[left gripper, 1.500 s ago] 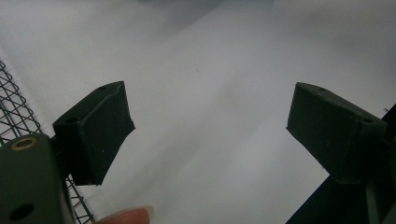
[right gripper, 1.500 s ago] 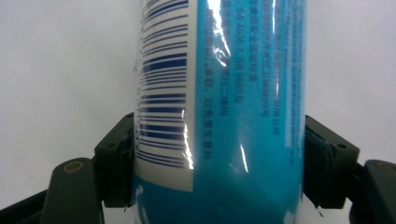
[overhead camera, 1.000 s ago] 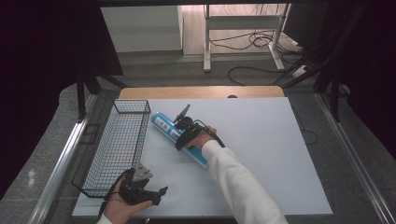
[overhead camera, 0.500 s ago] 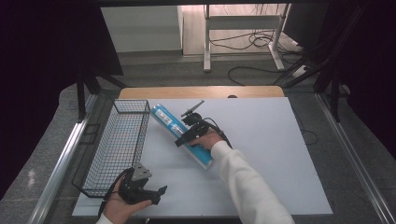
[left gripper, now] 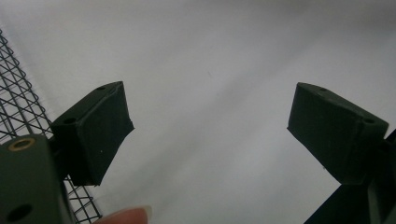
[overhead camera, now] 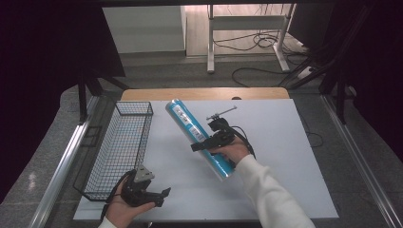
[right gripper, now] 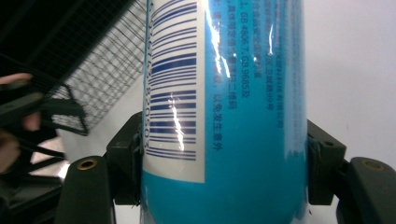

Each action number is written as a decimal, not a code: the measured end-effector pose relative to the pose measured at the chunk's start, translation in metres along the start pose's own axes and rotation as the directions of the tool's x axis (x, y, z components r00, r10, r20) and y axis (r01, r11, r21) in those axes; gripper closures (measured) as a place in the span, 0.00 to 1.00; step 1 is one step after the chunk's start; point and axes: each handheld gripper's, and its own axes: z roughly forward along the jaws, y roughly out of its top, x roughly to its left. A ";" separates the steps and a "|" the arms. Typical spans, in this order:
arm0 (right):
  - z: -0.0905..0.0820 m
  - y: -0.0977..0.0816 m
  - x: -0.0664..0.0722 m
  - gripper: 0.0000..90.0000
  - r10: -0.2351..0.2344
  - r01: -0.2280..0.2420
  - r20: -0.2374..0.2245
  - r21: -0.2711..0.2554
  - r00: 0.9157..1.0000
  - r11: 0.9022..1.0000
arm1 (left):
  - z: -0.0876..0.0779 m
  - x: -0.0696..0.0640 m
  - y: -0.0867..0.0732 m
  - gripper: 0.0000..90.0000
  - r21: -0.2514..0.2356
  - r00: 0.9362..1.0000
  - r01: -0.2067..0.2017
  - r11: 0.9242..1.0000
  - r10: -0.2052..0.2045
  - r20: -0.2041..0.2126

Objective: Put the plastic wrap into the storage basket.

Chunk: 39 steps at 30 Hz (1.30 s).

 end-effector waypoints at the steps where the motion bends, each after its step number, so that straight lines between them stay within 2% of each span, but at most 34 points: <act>1: -0.006 -0.005 0.001 0.35 0.007 -0.007 -0.002 -0.022 1.000 1.000 | 0.000 0.001 0.001 0.14 -0.002 1.000 0.003 1.000 -0.003 0.000; 5: -0.029 -0.025 0.002 0.35 0.061 -0.066 -0.048 -0.109 0.997 0.992 | -0.001 0.001 0.002 0.14 -0.010 1.000 0.017 1.000 -0.017 0.003; 8: -0.041 -0.037 0.001 0.35 0.100 -0.116 -0.106 -0.165 0.989 0.979 | 0.000 0.001 0.003 0.14 -0.008 1.000 0.022 1.000 -0.022 0.004; 11: -0.047 -0.045 0.001 0.35 0.106 -0.130 -0.124 -0.205 0.987 0.970 | 0.001 0.002 0.003 0.14 -0.007 1.000 0.022 1.000 -0.022 0.003; 13: -0.049 -0.049 0.001 0.35 0.122 -0.156 -0.152 -0.235 0.981 0.959 | 0.002 0.002 0.004 0.14 -0.007 1.000 0.025 1.000 -0.025 0.005; 14: -0.051 -0.052 0.001 0.35 0.139 -0.184 -0.182 -0.256 0.973 0.949 | 0.002 0.002 0.004 0.14 -0.007 1.000 0.026 1.000 -0.026 0.005; 15: -0.051 -0.053 0.001 0.35 0.148 -0.197 -0.193 -0.268 0.970 0.943 | 0.002 0.002 0.004 0.14 -0.008 1.000 0.027 1.000 -0.027 0.004; 16: -0.052 -0.055 0.002 0.35 0.160 -0.216 -0.206 -0.288 0.965 0.933 | 0.001 0.003 0.004 0.14 -0.008 1.000 0.028 1.000 -0.028 0.003; 18: -0.055 -0.058 0.002 0.35 0.166 -0.228 -0.212 -0.318 0.963 0.920 | 0.001 0.003 0.003 0.14 -0.009 1.000 0.030 0.999 -0.030 0.003; 20: -0.057 -0.060 0.002 0.35 0.146 -0.218 -0.222 -0.347 0.964 0.912 | 0.001 0.004 0.003 0.14 -0.009 0.999 0.032 0.999 -0.032 0.003; 23: -0.061 -0.066 0.004 0.35 0.151 -0.230 -0.233 -0.363 0.961 0.903 | 0.001 0.004 0.003 0.14 -0.011 0.999 0.035 0.999 -0.035 0.004; 25: -0.063 -0.070 0.004 0.35 0.159 -0.237 -0.233 -0.365 0.960 0.900 | 0.001 0.004 0.004 0.14 -0.013 0.999 0.038 0.999 -0.038 0.008; 27: -0.064 -0.076 0.004 0.35 0.159 -0.236 -0.223 -0.376 0.962 0.896 | 0.000 0.004 0.006 0.14 -0.017 0.999 0.046 0.999 -0.045 0.018; 30: -0.065 -0.083 0.002 0.35 0.185 -0.275 -0.257 -0.381 0.949 0.883 | 0.001 0.002 0.008 0.14 -0.021 0.999 0.044 0.999 -0.044 0.023; 32: -0.065 -0.087 0.001 0.35 0.195 -0.285 -0.254 -0.389 0.947 0.876 | 0.002 0.001 0.009 0.14 -0.018 0.999 0.040 0.999 -0.040 0.025; 33: -0.066 -0.088 0.001 0.35 0.202 -0.296 -0.265 -0.388 0.943 0.873 | 0.002 0.001 0.009 0.14 -0.016 0.999 0.039 0.999 -0.039 0.025; 34: -0.066 -0.090 0.000 0.35 0.211 -0.312 -0.282 -0.385 0.936 0.869 | 0.003 0.001 0.009 0.14 -0.015 0.999 0.039 0.999 -0.039 0.026; 36: -0.065 -0.093 -0.002 0.35 0.237 -0.349 -0.307 -0.389 0.922 0.852 | 0.003 0.001 0.010 0.14 -0.015 0.999 0.042 0.999 -0.042 0.029; 38: -0.064 -0.096 -0.003 0.35 0.257 -0.374 -0.321 -0.388 0.912 0.842 | 0.003 0.001 0.012 0.14 -0.020 0.998 0.048 0.999 -0.047 0.037; 39: -0.064 -0.097 -0.003 0.35 0.257 -0.371 -0.312 -0.392 0.915 0.842 | 0.003 0.001 0.014 0.14 -0.025 0.997 0.055 0.998 -0.054 0.046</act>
